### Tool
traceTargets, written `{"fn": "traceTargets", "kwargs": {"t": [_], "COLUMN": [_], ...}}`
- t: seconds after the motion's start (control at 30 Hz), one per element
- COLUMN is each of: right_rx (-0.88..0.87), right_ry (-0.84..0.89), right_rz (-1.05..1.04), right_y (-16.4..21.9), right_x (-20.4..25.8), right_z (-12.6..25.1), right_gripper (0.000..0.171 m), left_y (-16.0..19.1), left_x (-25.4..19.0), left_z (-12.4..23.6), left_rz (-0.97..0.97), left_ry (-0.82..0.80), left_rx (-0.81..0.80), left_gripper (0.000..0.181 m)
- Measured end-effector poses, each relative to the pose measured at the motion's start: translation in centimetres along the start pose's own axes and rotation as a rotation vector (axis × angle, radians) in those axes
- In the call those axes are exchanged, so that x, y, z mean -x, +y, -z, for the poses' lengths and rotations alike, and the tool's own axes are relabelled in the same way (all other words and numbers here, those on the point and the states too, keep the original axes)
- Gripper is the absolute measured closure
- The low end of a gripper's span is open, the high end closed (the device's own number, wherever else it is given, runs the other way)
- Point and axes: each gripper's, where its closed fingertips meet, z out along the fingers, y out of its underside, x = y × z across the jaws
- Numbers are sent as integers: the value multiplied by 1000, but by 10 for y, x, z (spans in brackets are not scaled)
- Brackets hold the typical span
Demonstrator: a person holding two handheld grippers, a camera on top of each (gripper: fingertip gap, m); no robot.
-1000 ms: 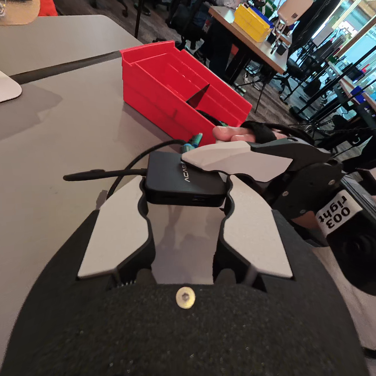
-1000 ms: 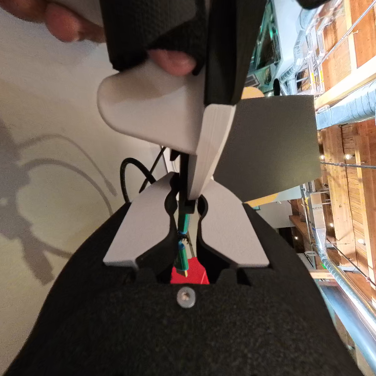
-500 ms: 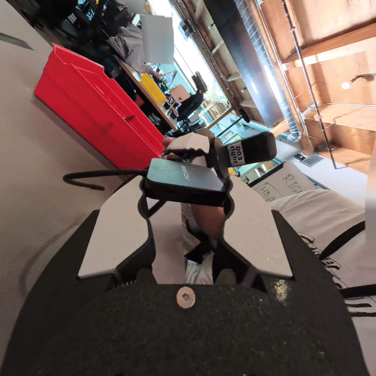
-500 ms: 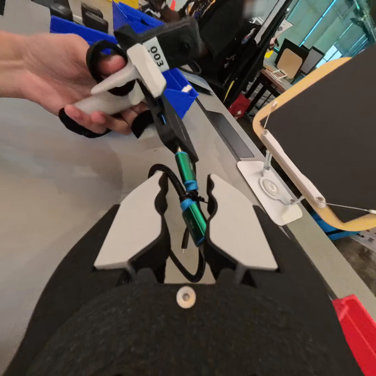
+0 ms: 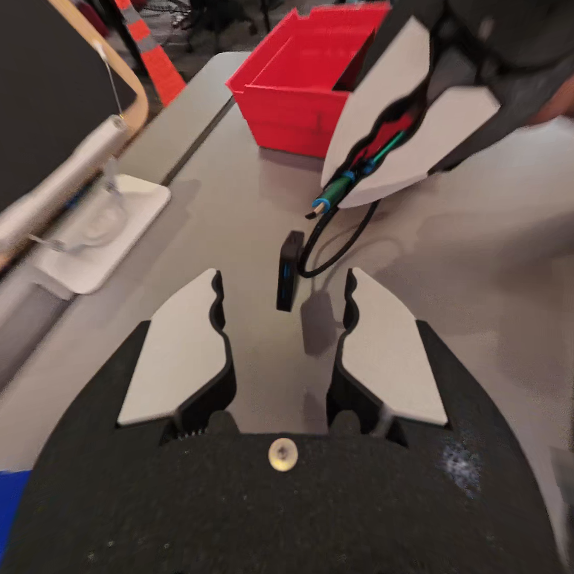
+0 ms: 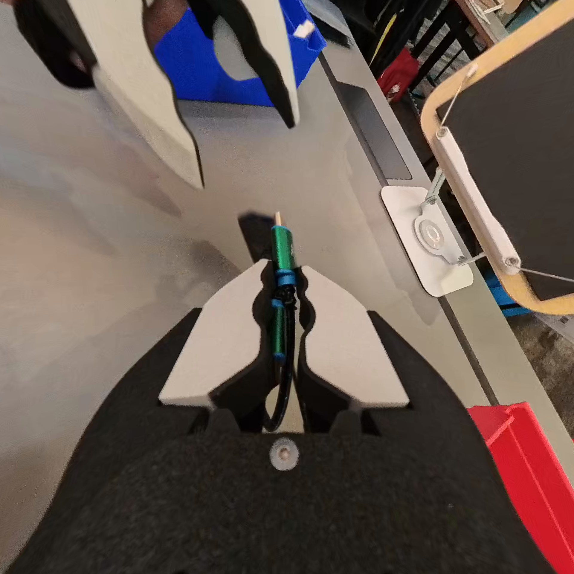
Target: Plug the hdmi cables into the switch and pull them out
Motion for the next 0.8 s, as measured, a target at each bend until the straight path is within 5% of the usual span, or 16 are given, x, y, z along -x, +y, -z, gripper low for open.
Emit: {"fn": "traceTargets", "kwargs": {"t": [0.17,0.53,0.8], "right_rx": [34,-2,16], "right_ry": [-29,-51,-50], "right_rz": [29,-73,-69], "right_y": [0,9,10], "right_x": [9,-1,-1], "right_z": [-7,8,10], "right_gripper": [159,160,159], "left_y": [36,53,61], "left_x": [-7,-12,-15], "left_z": [-35,-13,-10], "left_rz": [-268,82,157], "left_ry": [-82,0,40], "left_rx": [229,58,40], "left_gripper": [115,121,122]}}
